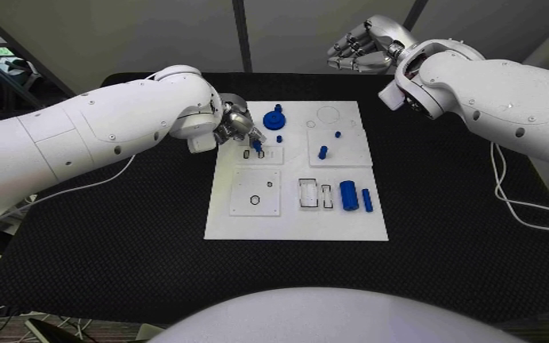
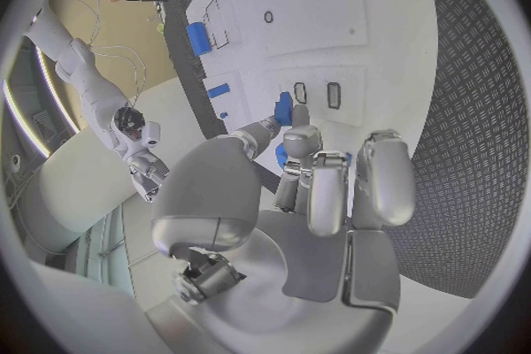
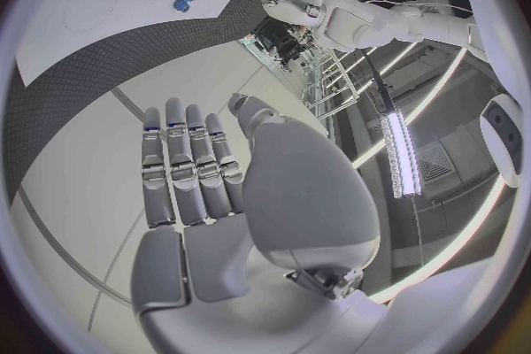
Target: Assemble the parts on the task board
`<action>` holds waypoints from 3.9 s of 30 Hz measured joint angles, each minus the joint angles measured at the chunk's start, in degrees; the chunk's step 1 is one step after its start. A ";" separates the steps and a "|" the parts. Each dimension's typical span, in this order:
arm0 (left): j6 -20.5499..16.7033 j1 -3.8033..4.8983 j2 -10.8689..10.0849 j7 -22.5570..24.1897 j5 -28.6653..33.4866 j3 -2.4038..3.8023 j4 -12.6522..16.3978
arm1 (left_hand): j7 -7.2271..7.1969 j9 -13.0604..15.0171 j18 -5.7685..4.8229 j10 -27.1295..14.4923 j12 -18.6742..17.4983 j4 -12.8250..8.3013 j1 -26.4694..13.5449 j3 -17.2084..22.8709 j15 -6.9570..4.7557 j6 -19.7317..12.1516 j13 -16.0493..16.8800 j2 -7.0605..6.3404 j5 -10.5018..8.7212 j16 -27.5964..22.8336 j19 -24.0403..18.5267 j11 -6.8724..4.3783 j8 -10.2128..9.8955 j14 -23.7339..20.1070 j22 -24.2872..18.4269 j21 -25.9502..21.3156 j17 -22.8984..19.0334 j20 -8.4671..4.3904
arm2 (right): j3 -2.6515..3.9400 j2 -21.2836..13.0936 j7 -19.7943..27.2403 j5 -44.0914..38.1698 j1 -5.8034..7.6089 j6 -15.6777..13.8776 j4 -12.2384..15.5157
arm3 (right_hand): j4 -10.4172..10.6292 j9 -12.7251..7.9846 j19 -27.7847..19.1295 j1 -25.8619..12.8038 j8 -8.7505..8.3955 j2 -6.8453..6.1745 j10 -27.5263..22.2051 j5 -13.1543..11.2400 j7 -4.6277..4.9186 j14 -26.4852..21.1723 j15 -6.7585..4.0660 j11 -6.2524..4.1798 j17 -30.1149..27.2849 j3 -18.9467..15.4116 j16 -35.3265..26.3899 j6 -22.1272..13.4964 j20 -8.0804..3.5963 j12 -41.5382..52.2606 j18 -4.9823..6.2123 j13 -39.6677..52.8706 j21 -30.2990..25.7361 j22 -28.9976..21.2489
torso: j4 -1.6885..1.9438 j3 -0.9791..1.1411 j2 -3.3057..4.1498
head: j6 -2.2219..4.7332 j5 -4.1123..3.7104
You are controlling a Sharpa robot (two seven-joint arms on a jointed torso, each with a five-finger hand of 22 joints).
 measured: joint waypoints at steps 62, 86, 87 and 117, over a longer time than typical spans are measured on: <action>-38.27 -11.33 -2.92 4.98 -27.40 -0.98 10.77 | -0.39 1.33 0.00 1.55 1.59 0.41 -1.26 4.50 -0.70 0.48 1.33 -3.50 0.33 0.13 1.44 0.02 1.57 0.08 0.00 2.22 0.00 -0.59 | -0.05 -1.43 0.03 -0.08 -0.27 -0.03 0.86 | 0.00 -0.02 0.01 0.01 0.00 -0.01 0.00 0.05 0.00 0.00 0.00 0.00 -0.04 0.00 0.00 0.00 0.01 0.00 0.00 0.00 -0.28 0.00 | 1.39 0.85 -0.79 | -0.49 -0.80; -35.59 -12.26 -2.51 4.72 -30.33 -1.02 9.93 | -0.53 1.40 0.01 1.56 1.58 0.55 -0.93 4.66 -0.67 0.33 1.32 -3.65 0.39 0.13 1.43 0.02 1.75 0.09 0.00 2.21 0.00 -0.59 | -0.05 -1.40 0.13 -0.17 -0.37 -0.01 1.02 | -0.15 -0.02 0.20 0.01 0.00 -0.01 0.00 0.21 0.00 0.00 0.00 0.00 -0.09 0.15 0.00 0.00 0.20 0.00 0.00 0.00 -0.28 0.00 | 1.43 0.88 -0.79 | -0.96 -1.27; -35.48 -12.27 -2.49 4.73 -30.37 -1.02 9.89 | -0.53 1.40 0.01 1.56 1.58 0.55 -0.93 4.66 -0.67 0.33 1.32 -3.65 0.39 0.13 1.43 0.01 1.75 0.09 0.00 2.22 0.00 -0.59 | -0.05 -1.39 0.13 -0.17 -0.37 -0.01 1.02 | -0.15 -0.02 0.20 0.01 0.00 -0.01 0.00 0.21 0.00 0.00 0.00 0.00 -0.09 0.15 0.00 0.00 0.20 0.00 0.00 0.00 -0.28 0.00 | 1.43 0.88 -0.79 | -0.97 -1.30; -33.06 -12.05 -2.81 4.90 -30.84 -0.80 10.12 | -0.52 1.47 0.01 1.92 1.58 0.72 -0.95 4.82 -0.60 0.31 1.35 -3.65 0.32 0.13 1.65 -0.33 1.80 0.16 0.00 2.21 0.00 -0.81 | -0.05 -1.29 0.18 -0.21 -0.41 0.07 1.00 | -0.15 -0.02 0.20 0.01 0.00 -0.01 0.00 0.21 0.00 0.00 0.00 0.00 -0.08 0.15 0.00 0.00 0.20 0.00 -0.01 0.00 -0.28 0.00 | 1.43 0.89 -0.81 | -1.37 -1.21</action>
